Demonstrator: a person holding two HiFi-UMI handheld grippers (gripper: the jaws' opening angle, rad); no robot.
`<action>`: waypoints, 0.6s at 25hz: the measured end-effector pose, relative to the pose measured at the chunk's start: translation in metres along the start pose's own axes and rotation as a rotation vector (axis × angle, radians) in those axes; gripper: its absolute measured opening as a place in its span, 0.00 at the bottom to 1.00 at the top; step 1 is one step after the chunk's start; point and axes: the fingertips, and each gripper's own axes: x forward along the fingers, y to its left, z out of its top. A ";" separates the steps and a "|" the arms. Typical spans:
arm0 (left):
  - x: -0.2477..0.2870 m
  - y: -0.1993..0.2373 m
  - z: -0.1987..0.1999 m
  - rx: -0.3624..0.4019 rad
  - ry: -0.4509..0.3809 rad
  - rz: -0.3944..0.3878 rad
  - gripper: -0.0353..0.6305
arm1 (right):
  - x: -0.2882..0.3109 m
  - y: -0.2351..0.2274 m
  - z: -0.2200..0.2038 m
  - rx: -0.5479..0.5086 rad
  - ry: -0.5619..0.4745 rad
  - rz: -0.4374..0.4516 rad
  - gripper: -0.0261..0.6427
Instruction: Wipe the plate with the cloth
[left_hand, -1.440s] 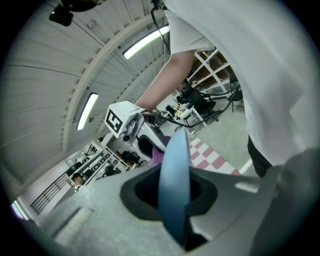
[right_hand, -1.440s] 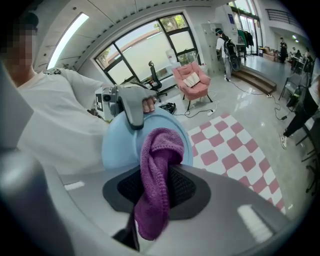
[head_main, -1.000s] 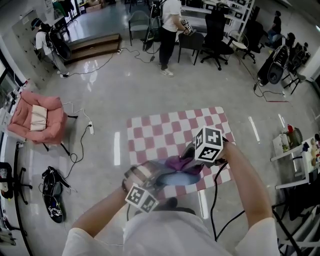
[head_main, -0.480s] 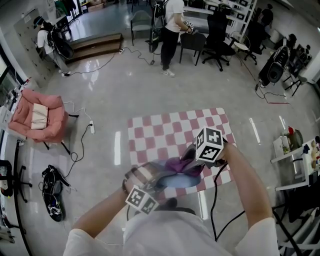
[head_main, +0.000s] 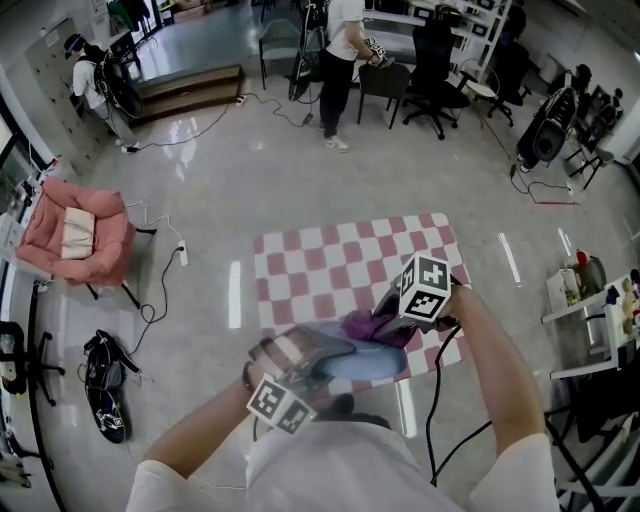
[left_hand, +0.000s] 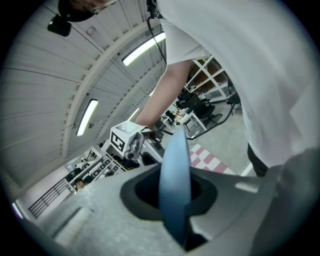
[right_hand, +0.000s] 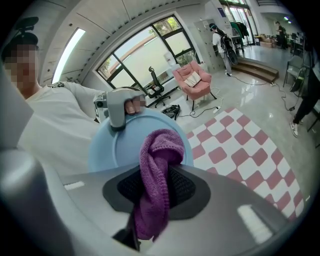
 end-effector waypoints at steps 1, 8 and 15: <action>-0.001 0.000 0.003 -0.002 -0.006 -0.001 0.12 | 0.000 0.000 -0.001 0.002 0.000 0.002 0.21; -0.001 0.002 0.014 0.013 -0.033 -0.004 0.12 | 0.002 -0.012 -0.010 0.033 -0.004 -0.006 0.21; 0.001 0.000 0.018 0.024 -0.044 -0.018 0.12 | 0.012 -0.029 -0.011 0.054 0.015 -0.042 0.21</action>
